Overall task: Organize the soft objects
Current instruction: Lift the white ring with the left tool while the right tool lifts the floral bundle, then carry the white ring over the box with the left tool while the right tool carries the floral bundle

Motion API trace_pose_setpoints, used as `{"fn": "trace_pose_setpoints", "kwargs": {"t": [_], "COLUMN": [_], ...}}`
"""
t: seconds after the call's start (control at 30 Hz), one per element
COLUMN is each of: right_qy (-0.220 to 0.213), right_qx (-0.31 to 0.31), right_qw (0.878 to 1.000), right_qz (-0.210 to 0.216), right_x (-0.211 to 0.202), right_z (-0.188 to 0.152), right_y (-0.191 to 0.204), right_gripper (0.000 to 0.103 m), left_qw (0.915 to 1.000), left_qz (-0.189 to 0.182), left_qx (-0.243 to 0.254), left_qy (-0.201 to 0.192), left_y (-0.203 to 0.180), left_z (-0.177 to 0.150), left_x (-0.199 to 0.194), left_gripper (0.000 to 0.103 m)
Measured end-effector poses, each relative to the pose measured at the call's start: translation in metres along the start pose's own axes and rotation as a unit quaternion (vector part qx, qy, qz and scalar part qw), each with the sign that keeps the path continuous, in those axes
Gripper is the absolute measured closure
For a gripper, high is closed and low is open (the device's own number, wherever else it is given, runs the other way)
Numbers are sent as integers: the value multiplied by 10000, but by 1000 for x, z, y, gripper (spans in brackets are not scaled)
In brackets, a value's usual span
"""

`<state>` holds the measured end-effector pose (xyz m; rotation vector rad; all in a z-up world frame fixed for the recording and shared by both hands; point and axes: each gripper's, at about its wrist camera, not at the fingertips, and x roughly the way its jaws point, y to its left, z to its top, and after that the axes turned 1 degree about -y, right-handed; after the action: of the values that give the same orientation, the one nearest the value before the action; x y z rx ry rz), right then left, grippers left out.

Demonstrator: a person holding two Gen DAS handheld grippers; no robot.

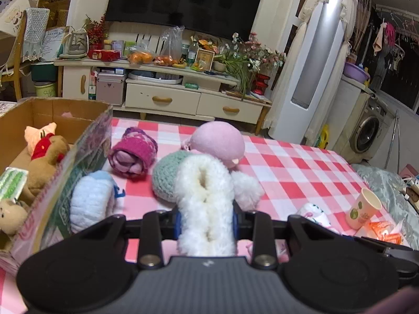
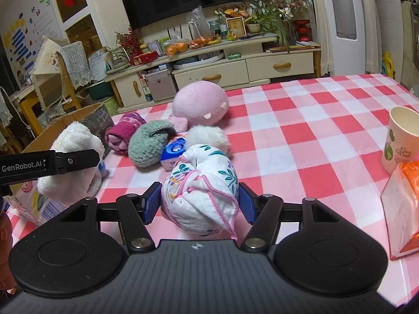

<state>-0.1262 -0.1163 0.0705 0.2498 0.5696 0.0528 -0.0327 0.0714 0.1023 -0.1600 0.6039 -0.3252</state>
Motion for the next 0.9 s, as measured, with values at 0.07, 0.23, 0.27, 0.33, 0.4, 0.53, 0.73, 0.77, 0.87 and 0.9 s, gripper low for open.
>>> {"fn": "trace_pose_setpoints", "kwargs": {"t": [0.07, 0.23, 0.27, 0.33, 0.4, 0.53, 0.73, 0.77, 0.87, 0.9], "right_qy": [-21, -114, -137, -177, -211, -303, -402, -411, -441, -455], "right_qx": [-16, -116, -132, -151, -171, -249, -427, -480, -613, -643], "right_qw": [10000, 9998, 9997, 9996, 9994, 9986, 9963, 9957, 9935, 9926], "right_qz": [42, 122, 138, 182, 228, 342, 627, 681, 854, 924], "right_x": [1, 4, 5, 7, 9, 14, 26, 29, 37, 39], "right_z": [3, 11, 13, 17, 21, 30, 43, 45, 52, 55], "right_y": [4, 14, 17, 21, 25, 36, 63, 69, 87, 93], "right_gripper": [26, 26, 26, 26, 26, 26, 26, 26, 26, 26], "left_qw": [10000, 9997, 9996, 9994, 9991, 9984, 9965, 9959, 9937, 9927], "left_qz": [0, 21, 24, 31, 49, 103, 228, 266, 387, 450], "left_qx": [-18, -99, -120, -158, -191, -297, -487, -532, -654, -699], "left_qy": [-54, -218, -248, -309, -364, -467, -645, -686, -826, -876], "left_y": [3, 13, 15, 20, 25, 36, 57, 62, 76, 82], "left_z": [3, 10, 12, 14, 17, 23, 29, 31, 35, 37], "left_x": [-4, -15, -17, -22, -26, -34, -47, -48, -56, -58], "left_gripper": [72, 72, 72, 72, 72, 71, 71, 71, 71, 71]}}
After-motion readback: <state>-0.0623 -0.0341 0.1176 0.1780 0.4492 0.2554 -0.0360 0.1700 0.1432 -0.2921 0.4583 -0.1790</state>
